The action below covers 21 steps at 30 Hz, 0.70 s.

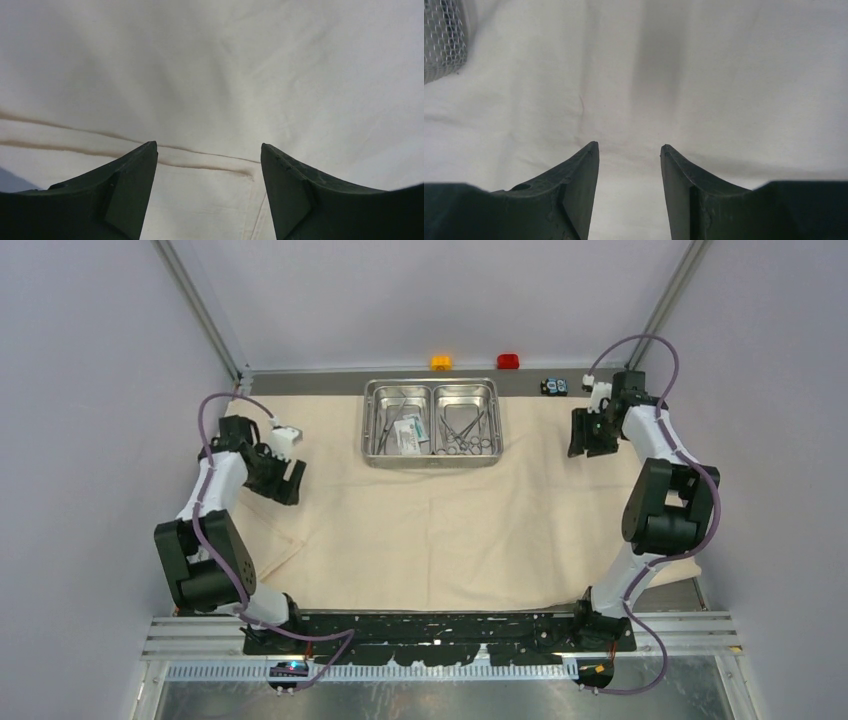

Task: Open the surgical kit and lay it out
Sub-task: Smooth out the surgical kit at the center of the board.

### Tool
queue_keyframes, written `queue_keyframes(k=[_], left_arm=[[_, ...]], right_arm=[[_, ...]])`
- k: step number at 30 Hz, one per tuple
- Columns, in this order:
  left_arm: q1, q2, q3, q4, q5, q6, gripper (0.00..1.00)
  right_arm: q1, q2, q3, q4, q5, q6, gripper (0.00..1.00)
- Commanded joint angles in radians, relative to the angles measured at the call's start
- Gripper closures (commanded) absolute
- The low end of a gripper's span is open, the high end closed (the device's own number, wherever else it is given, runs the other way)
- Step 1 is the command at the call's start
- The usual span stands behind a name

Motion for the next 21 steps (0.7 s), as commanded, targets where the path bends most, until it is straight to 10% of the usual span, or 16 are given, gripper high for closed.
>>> queue_keyframes(k=[1, 21], left_arm=[[-0.049, 0.026, -0.053, -0.051, 0.021, 0.154, 0.24], [-0.060, -0.083, -0.360, -0.050, -0.279, 0.360, 0.49]], right_arm=[[0.019, -0.044, -0.048, 0.043, -0.056, -0.015, 0.47], [0.021, -0.080, -0.148, 0.057, -0.025, -0.091, 0.51]])
